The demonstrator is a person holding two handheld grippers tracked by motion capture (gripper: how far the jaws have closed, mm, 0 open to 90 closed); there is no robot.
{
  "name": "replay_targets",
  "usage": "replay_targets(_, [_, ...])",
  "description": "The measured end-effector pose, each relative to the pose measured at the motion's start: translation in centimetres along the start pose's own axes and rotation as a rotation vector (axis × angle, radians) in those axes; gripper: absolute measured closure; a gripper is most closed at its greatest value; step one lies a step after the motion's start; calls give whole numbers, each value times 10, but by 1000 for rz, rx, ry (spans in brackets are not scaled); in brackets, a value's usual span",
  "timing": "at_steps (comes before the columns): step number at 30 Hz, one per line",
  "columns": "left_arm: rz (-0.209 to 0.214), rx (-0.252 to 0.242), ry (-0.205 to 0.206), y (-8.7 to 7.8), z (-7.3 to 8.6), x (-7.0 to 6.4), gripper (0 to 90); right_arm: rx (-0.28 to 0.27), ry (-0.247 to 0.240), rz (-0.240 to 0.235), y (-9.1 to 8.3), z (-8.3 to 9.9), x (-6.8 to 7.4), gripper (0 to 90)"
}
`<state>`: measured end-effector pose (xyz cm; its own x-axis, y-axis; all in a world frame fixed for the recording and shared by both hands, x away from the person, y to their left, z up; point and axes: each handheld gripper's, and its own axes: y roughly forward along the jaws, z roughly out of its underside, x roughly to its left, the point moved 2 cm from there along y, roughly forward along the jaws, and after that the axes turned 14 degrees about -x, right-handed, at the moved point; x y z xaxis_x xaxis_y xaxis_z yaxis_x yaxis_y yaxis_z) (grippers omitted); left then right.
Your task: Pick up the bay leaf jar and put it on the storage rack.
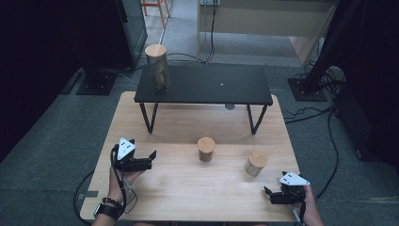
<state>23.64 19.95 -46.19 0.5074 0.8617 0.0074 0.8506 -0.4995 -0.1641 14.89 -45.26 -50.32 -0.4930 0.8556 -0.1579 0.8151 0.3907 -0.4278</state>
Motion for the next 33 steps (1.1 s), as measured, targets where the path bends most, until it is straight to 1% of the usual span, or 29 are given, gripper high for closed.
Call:
replay_targets(3, [-3,5,-19,0,7,2,0,0,4,2,0,0,0,26])
replay_targets(7, [4,12,-27,0,12,4,0,2,-1,7,0,0,1,26])
replay_targets(9, [5,12,-25,-1,15,4,0,3,-1,6,0,0,1,26])
replay_targets(13, [17,24,-5,-2,20,5,0,-1,-1,6,-1,0,1,26])
replay_targets(14, [15,24,-10,-2,22,5,0,1,-2,6,0,0,1,26])
replay_targets(15, [4,25,-14,-2,24,4,0,0,-4,6,0,0,2,26])
replay_targets(16, [-2,34,-18,-2,25,5,0,0,-4,6,0,0,1,26])
replay_targets(18, [-4,43,-31,-3,30,6,0,-1,-3,6,-1,0,1,26])
replay_targets(20, [-6,53,-27,-4,34,7,0,-1,-2,6,-1,0,1,26])
replay_targets(23, [-3,58,-20,-5,38,8,0,0,-6,5,0,0,1,26])
replay_targets(29, [19,64,-23,-8,46,10,0,0,-8,4,0,0,1,26])
replay_targets(31, [27,68,-21,-8,47,11,0,1,-8,4,0,0,1,26])
replay_targets(33, [23,64,-18,-9,46,10,4,1,-7,5,0,0,2,27])
